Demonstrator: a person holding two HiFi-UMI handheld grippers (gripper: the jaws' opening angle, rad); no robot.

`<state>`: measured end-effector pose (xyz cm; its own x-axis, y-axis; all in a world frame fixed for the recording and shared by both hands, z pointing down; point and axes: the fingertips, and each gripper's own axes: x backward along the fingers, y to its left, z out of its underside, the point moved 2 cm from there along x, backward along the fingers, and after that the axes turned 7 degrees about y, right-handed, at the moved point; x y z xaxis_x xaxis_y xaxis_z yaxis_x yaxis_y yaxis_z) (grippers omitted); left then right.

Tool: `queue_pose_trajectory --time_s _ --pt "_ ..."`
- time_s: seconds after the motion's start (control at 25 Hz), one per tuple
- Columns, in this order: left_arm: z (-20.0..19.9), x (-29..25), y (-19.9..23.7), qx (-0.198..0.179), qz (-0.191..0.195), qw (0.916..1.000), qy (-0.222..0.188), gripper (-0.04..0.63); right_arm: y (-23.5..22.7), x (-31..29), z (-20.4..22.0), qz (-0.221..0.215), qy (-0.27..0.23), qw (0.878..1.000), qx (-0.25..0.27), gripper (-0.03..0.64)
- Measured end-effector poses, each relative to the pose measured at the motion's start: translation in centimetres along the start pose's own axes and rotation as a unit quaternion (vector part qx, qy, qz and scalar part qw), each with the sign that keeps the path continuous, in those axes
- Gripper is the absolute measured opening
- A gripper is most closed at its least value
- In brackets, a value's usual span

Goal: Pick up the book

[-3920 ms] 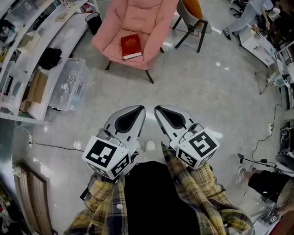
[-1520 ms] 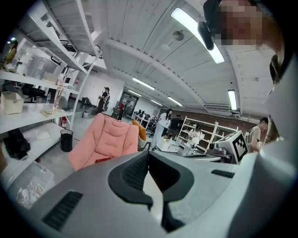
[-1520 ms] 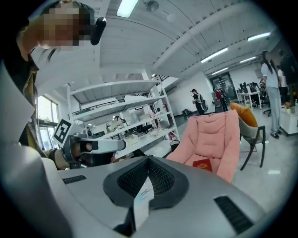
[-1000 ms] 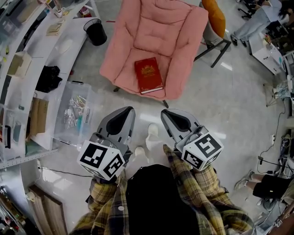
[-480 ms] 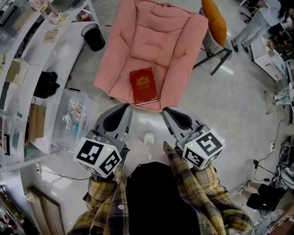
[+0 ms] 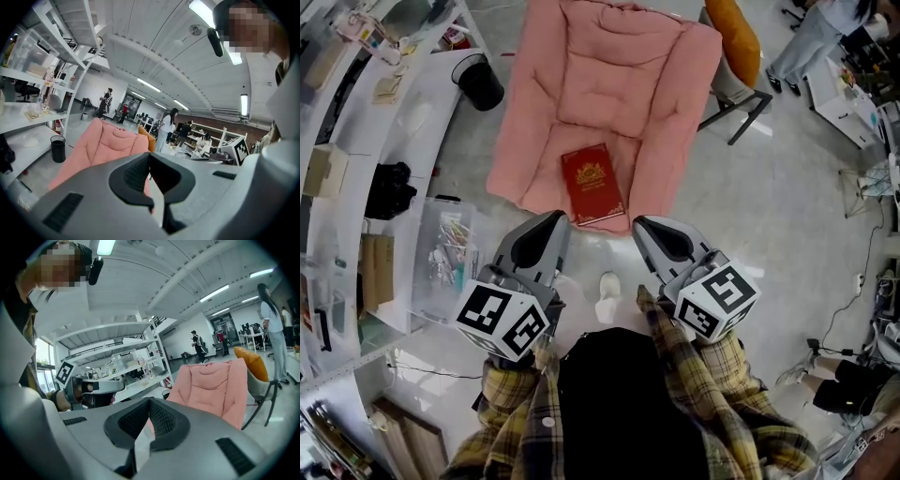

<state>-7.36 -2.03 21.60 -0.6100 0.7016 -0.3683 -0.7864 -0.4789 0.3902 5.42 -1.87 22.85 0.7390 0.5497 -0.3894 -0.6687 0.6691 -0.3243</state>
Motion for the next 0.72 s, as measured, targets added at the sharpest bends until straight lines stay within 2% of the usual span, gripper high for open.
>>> queue_pose_trajectory --time_s 0.4,0.72 --pt "-4.0 -2.7 8.1 -0.021 0.081 0.9954 0.048 0.006 -0.4 -7.8 -3.0 0.078 -0.017 0.996 -0.039 0.018" --pt "-4.8 -4.5 13.4 -0.034 0.152 0.9821 0.106 0.006 -0.7 -12.5 -3.7 0.151 -0.029 0.985 -0.078 0.018"
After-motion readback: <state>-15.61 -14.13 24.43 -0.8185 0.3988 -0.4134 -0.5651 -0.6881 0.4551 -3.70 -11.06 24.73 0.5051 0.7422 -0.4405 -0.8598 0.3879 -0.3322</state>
